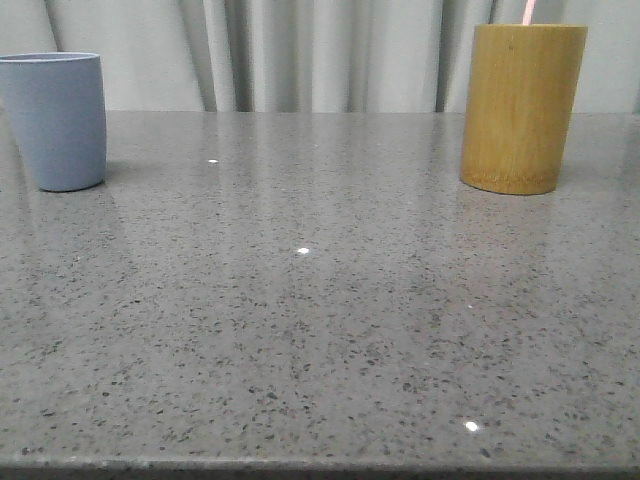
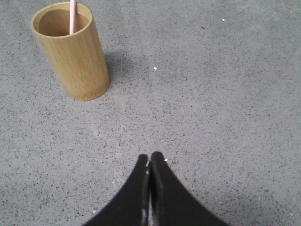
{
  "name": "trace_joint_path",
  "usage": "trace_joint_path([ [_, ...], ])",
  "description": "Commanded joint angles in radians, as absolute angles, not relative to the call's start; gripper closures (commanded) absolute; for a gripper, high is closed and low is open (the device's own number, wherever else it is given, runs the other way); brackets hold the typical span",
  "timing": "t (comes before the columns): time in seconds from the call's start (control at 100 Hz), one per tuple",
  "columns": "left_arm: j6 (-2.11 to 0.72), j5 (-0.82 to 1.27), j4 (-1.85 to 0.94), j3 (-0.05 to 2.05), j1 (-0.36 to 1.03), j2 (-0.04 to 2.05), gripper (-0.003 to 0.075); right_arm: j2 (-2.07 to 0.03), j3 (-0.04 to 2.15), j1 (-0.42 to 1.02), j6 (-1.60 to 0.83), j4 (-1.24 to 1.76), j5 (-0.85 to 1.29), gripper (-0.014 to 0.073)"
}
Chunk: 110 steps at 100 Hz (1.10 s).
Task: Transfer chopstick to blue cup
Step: 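Open the left gripper and lower it onto the blue cup's rim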
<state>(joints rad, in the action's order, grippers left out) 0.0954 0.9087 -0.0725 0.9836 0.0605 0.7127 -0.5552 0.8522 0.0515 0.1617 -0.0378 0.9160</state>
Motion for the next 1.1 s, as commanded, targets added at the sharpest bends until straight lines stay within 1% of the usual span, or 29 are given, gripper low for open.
trace_joint_path([
  [0.0, 0.090, 0.851, -0.084, 1.018, 0.060, 0.718, 0.0738, -0.567, 0.887, 0.048, 0.157, -0.042, 0.847, 0.0661],
  [0.06, 0.090, 0.851, -0.084, 1.018, 0.060, 0.718, 0.0732, -0.567, 0.887, 0.048, 0.157, -0.042, 0.847, 0.0652],
  [0.1, 0.090, 0.854, -0.084, 1.018, 0.060, 0.718, 0.0716, -0.567, 0.887, 0.048, 0.157, -0.042, 0.847, 0.0628],
  [0.17, 0.082, 0.859, -0.084, 1.018, 0.060, 0.718, 0.0644, -0.567, 0.887, 0.048, 0.157, -0.042, 0.847, 0.0552],
  [0.24, 0.055, 0.866, -0.093, 1.018, 0.060, 0.718, 0.0512, -0.567, 0.887, 0.048, 0.157, -0.042, 0.847, 0.0433],
  [0.27, 0.055, 0.871, -0.095, 1.018, 0.060, 0.718, 0.0426, -0.567, 0.887, 0.048, 0.157, -0.042, 0.847, 0.0376],
  [0.28, 0.055, 0.873, -0.096, 1.018, 0.060, 0.718, 0.0408, -0.567, 0.887, 0.048, 0.157, -0.042, 0.847, 0.0347],
  [0.29, 0.055, 0.874, -0.096, 1.018, 0.060, 0.718, 0.0371, -0.567, 0.887, 0.048, 0.157, -0.042, 0.847, 0.0331],
  [0.31, 0.055, 0.878, -0.096, 1.018, 0.060, 0.718, 0.0334, -0.567, 0.887, 0.048, 0.157, -0.042, 0.847, 0.0286],
  [0.32, 0.055, 0.878, -0.096, 1.018, 0.060, 0.718, 0.0298, -0.567, 0.887, 0.048, 0.157, -0.042, 0.847, 0.0271],
  [0.36, 0.055, 0.883, -0.096, 1.018, 0.060, 0.718, 0.0199, -0.567, 0.887, 0.048, 0.157, -0.042, 0.847, 0.0183],
  [0.37, 0.055, 0.883, -0.096, 1.018, 0.060, 0.718, 0.0185, -0.567, 0.887, 0.048, 0.157, -0.042, 0.847, 0.0156],
  [0.41, 0.055, 0.884, -0.096, 1.018, 0.060, 0.718, 0.0118, -0.567, 0.887, 0.048, 0.157, -0.042, 0.847, 0.0097],
  [0.44, 0.055, 0.884, -0.096, 1.018, 0.060, 0.718, 0.0090, -0.567, 0.887, 0.048, 0.157, -0.042, 0.847, 0.0053],
  [0.46, 0.055, 0.884, -0.096, 1.018, 0.060, 0.718, 0.0078, -0.567, 0.887, 0.048, 0.157, -0.042, 0.847, 0.0039],
  [0.51, 0.055, 0.889, -0.096, 1.018, 0.060, 0.718, 0.0077, -0.567, 0.887, 0.048, 0.157, -0.042, 0.847, 0.0009],
  [0.63, 0.055, 0.871, -0.104, 1.018, 0.060, 0.718, 0.0102, -0.567, 0.887, 0.048, 0.157, -0.042, 0.847, 0.0012],
  [0.73, 0.055, 0.822, -0.116, 1.029, 0.060, 0.743, 0.0103, -0.567, 0.887, 0.048, 0.157, -0.042, 0.847, 0.0012],
  [0.92, 0.055, 0.821, -0.118, 1.117, 0.060, 0.895, 0.0104, -0.567, 0.887, 0.048, 0.157, -0.042, 0.846, 0.0012],
  [1.09, 0.046, 0.804, -0.118, 1.225, 0.060, 1.073, 0.0104, -0.567, 0.887, 0.048, 0.157, -0.042, 0.847, 0.0012],
])
